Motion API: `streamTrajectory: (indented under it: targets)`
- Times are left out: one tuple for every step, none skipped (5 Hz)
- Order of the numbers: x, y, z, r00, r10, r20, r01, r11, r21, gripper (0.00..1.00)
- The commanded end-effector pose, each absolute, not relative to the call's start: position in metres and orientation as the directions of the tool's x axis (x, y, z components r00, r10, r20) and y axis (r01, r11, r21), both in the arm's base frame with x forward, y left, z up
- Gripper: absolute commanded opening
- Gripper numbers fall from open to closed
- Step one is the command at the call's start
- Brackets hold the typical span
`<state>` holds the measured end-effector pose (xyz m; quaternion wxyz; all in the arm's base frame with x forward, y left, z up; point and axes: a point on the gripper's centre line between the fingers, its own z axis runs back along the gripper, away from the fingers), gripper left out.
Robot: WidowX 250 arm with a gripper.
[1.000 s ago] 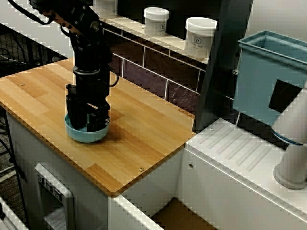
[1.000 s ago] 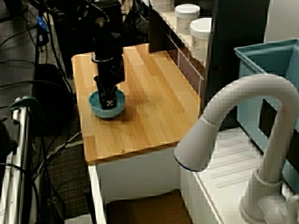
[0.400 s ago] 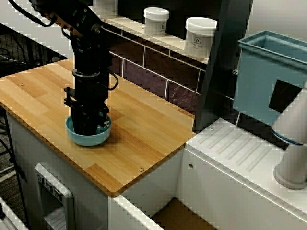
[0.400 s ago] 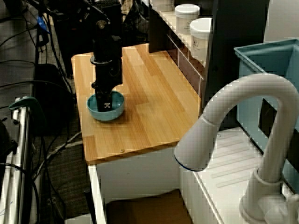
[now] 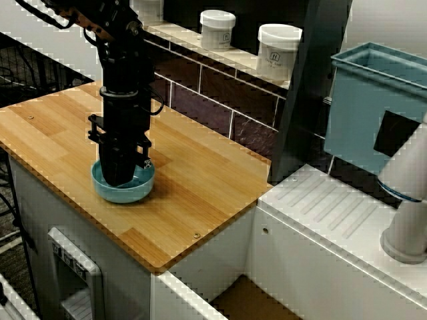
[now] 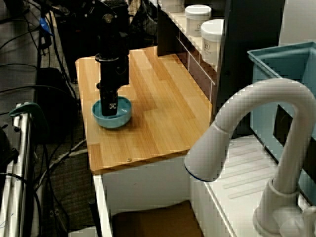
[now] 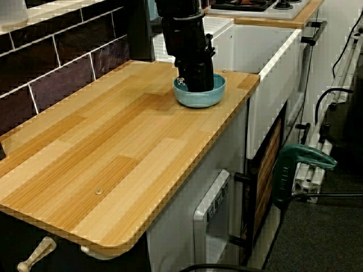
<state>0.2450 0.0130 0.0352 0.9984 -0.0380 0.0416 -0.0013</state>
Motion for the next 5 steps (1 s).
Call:
streamTrajectory:
  targets:
    - [0.249, 0.016, 0.058, 1.0, 0.016, -0.002, -0.016, 0.997, -0.07, 0.0]
    - [0.247, 0.015, 0.055, 1.0, 0.026, 0.003, -0.025, 0.998, -0.061, 1.0]
    - [0.244, 0.014, 0.046, 0.999, 0.034, 0.015, -0.033, 0.998, -0.048, 1.0]
    - [0.241, 0.013, 0.037, 1.0, 0.029, 0.01, -0.029, 0.999, -0.036, 1.0]
    - [0.238, 0.013, 0.03, 0.999, 0.037, 0.007, -0.037, 0.999, -0.025, 1.0]
